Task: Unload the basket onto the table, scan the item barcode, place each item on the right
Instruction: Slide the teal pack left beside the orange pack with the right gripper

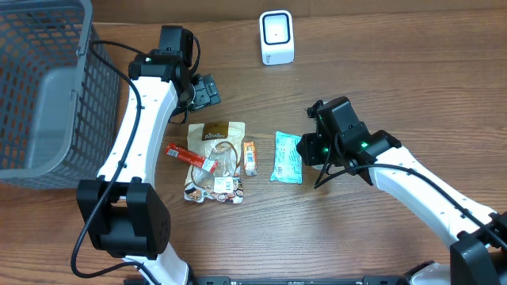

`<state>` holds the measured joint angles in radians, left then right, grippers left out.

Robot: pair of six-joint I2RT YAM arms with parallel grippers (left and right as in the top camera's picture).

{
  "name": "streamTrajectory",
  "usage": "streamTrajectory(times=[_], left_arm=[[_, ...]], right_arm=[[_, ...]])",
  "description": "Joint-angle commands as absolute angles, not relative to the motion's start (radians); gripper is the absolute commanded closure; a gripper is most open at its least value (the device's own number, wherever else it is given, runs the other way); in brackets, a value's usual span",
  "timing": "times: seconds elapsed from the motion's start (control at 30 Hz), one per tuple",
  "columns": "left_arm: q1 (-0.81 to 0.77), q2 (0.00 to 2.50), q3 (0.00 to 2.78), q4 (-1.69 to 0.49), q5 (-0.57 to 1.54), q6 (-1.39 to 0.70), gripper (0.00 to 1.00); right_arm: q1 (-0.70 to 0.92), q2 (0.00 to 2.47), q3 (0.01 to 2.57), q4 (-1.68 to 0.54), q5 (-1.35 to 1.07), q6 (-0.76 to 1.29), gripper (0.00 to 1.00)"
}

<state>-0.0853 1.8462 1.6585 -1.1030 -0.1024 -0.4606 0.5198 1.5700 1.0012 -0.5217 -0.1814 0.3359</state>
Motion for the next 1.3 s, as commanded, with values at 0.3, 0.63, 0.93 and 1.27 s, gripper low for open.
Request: streamTrajectory(times=[0.3,0.63,0.93,1.27], left_arm=[[-0.085,1.831,1.671,-1.103,-0.114,-0.449,0.0],[-0.085,1.831,1.671,-1.102,-0.113,-0.449,0.0],[-0.085,1.831,1.671,-1.103,-0.113,-0.449,0.0],[-0.085,1.831,1.671,-1.103,-0.113,-0.449,0.0]], right_arm=[[0.521,1.572,1.023,-0.563,-0.08,0.307,0.66],[0.548,1.567,1.259,-0.663,-0.107,0.349,0.54],[0.599,1.605,1.274,-0.669,-0.062,0.358,0.49],[0.691,1.815,1.273,-0.691,0.112,0.498,0.54]])
